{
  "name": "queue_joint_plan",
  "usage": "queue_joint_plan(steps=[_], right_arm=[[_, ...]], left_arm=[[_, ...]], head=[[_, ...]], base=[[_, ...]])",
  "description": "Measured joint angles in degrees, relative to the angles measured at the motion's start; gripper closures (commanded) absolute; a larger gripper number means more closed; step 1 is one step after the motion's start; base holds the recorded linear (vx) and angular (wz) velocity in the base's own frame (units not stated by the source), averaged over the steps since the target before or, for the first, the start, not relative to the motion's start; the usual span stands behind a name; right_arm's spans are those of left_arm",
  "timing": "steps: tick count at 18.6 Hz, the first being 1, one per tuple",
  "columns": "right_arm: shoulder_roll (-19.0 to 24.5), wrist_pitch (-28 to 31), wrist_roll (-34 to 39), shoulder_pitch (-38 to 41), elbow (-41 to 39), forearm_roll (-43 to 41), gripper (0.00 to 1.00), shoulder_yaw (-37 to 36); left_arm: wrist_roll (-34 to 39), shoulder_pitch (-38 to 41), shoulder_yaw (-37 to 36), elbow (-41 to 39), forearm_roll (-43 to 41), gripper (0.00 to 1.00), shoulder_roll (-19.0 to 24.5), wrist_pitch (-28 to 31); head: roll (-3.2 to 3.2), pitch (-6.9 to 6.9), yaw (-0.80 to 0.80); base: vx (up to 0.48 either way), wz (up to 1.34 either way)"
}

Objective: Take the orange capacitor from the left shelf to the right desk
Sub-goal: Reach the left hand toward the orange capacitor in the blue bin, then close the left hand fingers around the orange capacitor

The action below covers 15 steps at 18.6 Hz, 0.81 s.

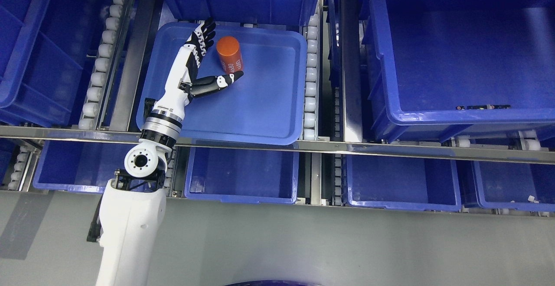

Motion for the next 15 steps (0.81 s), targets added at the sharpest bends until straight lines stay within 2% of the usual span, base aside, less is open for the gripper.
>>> queue_joint_plan(steps=[6, 15], right_arm=[[0.0, -0.2, 0.0, 0.0, 0.0, 0.0, 0.00, 0.0], [0.0, -0.2, 0.0, 0.0, 0.0, 0.0, 0.00, 0.0]], left_arm=[[-0.5, -2.1, -0.9, 2.2, -1.2, 0.12, 0.0, 0.8], [-0.6, -4.3, -1.6, 5.9, -1.6, 0.39, 0.0, 0.8]], head=[[0.00, 0.00, 0.00], [0.00, 0.00, 0.00]], base=[[0.000, 0.00], [0.000, 0.00]])
